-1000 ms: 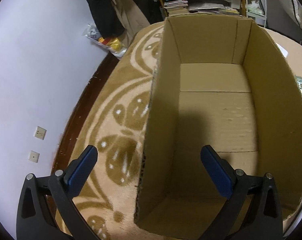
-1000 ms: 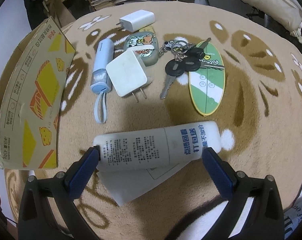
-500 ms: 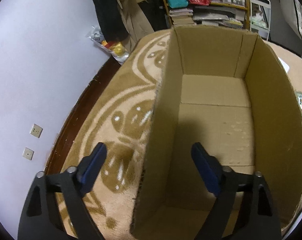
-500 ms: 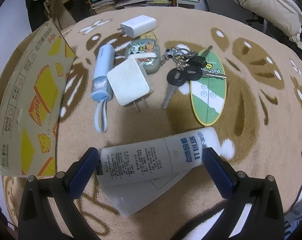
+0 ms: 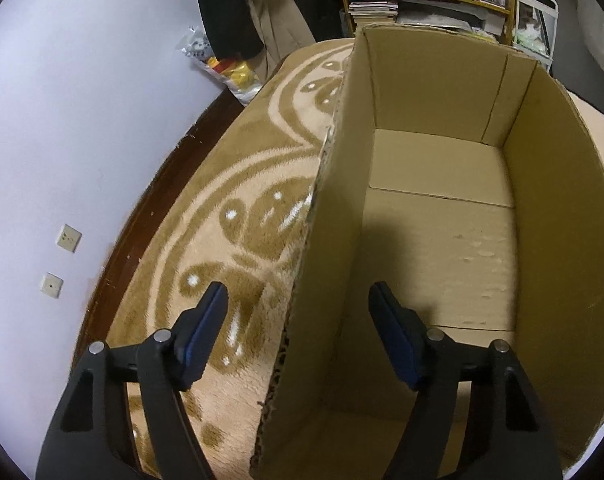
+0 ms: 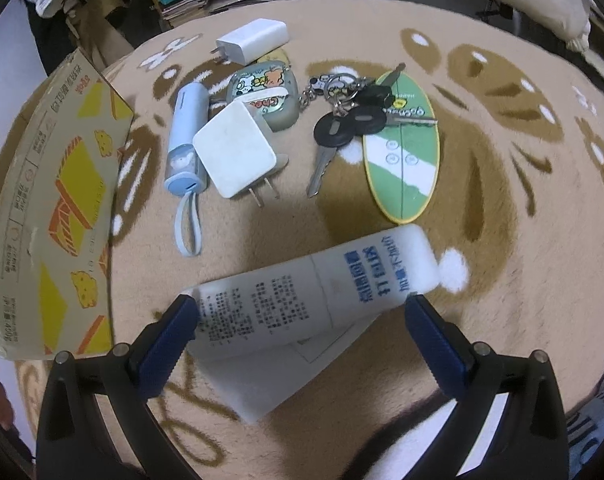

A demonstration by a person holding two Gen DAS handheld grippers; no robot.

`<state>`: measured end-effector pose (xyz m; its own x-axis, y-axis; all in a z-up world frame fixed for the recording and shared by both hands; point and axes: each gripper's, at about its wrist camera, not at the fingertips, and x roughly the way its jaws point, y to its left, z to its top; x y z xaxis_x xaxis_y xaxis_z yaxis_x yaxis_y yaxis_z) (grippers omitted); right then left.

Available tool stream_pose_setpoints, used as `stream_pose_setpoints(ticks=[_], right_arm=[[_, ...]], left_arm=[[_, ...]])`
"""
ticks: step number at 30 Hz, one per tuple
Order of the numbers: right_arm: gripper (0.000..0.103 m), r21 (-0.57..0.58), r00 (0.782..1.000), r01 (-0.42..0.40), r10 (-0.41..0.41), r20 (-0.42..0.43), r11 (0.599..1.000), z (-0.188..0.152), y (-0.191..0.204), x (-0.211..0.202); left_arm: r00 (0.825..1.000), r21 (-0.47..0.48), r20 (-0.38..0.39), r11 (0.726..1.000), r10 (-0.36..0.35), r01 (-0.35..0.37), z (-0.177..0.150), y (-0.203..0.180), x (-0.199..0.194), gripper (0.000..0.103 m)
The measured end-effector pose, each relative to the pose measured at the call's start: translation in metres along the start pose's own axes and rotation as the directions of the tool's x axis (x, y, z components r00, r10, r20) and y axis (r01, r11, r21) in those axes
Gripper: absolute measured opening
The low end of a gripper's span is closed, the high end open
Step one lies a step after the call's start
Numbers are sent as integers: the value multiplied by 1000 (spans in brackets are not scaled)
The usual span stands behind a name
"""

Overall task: Organize rigid objects
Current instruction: 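Clamp the box wall with the left tool while the right tool approaches the white remote, then grasp the white TV remote with the right gripper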

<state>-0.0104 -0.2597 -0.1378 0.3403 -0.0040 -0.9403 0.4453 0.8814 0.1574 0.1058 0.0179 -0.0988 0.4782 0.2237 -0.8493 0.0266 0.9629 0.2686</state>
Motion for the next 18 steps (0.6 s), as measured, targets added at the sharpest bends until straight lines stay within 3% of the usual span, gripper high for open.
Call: stream_pose_setpoints(ticks=[6,13,18], right_arm=[[103,74,998,-61,63,-26,995,2,-11,8],[103,74,997,-80,80,5,994,13,-17,12],[103,47,998,-59,59,4,997,18,-13,17]], left_arm=[[1000,20,-22,1000,-3,3,-2,-4,4,55],[999,11,-24,1000,-22,22,-2,-3,6,34],[999,2,-24,999,-38,38,-2,-1,6,29]])
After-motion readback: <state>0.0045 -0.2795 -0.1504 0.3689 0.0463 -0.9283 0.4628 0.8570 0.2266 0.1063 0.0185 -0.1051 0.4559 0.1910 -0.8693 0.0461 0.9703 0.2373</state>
